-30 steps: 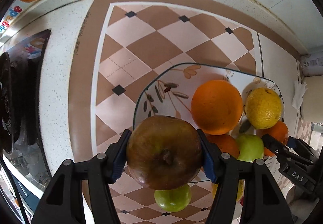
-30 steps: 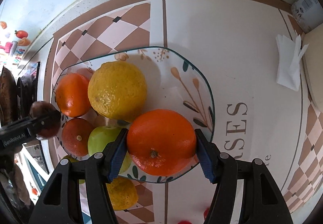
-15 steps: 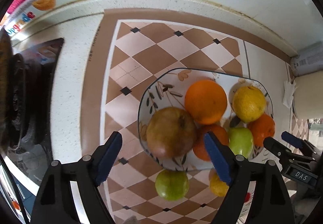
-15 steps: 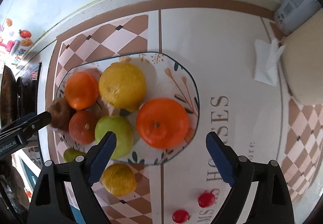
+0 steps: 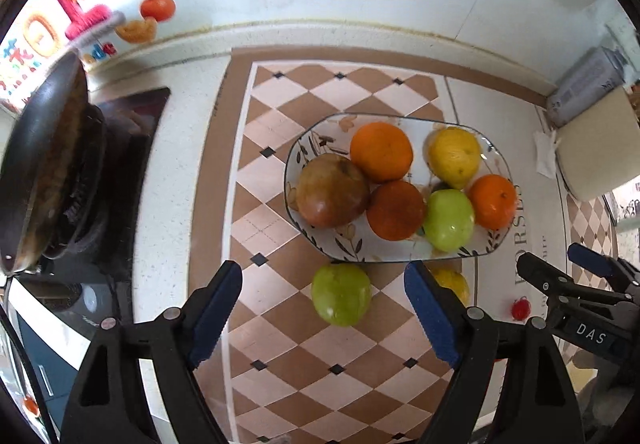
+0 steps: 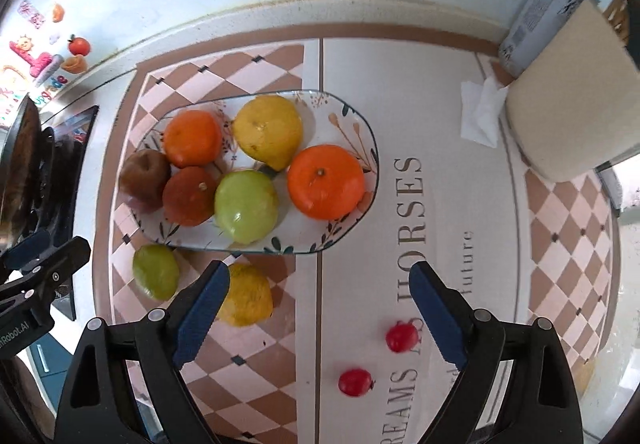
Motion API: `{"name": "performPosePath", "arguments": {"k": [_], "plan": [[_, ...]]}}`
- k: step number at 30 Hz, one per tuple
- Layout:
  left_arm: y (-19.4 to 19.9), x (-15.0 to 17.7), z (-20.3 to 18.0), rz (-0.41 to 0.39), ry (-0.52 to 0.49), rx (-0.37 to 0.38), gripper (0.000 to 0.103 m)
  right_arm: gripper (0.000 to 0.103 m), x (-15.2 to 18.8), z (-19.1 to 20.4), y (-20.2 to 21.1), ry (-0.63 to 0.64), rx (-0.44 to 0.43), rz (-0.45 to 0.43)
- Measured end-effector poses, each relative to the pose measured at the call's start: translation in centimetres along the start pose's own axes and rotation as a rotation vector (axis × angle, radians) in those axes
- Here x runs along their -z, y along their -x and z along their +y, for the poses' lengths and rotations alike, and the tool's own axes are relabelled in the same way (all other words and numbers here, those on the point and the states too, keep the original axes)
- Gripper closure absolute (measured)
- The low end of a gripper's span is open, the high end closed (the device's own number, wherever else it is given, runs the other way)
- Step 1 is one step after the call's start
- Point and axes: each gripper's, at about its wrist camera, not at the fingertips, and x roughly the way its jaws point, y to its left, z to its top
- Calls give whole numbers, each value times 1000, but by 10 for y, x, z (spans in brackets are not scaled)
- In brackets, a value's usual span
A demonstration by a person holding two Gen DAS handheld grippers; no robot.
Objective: Organize fruits
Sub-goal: 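Lift both tools away from the plate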
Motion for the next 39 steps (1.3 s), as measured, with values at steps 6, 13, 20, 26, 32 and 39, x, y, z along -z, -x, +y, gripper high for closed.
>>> {"name": "performPosePath", "arguments": {"k": [6, 13, 20, 26, 32, 39], "plan": [[37, 17, -4, -86, -16, -14, 20, 10, 24, 7, 45, 1, -1, -85], [79, 41, -13, -153, -23, 10, 20, 10, 50, 9, 101, -3, -31, -164], [115, 59, -15, -204, -25, 23, 20, 10, 72, 11, 149, 4, -52, -234], [139, 70, -15, -240, -21, 18, 20, 10, 89, 11, 178, 7, -74, -277], [152, 80, -16, -279, -18, 2, 20, 10, 99, 12, 191, 16, -75, -299], [156, 81, -19, -304, -12, -9, 20, 10, 100, 8, 191, 6, -93, -294]]}}
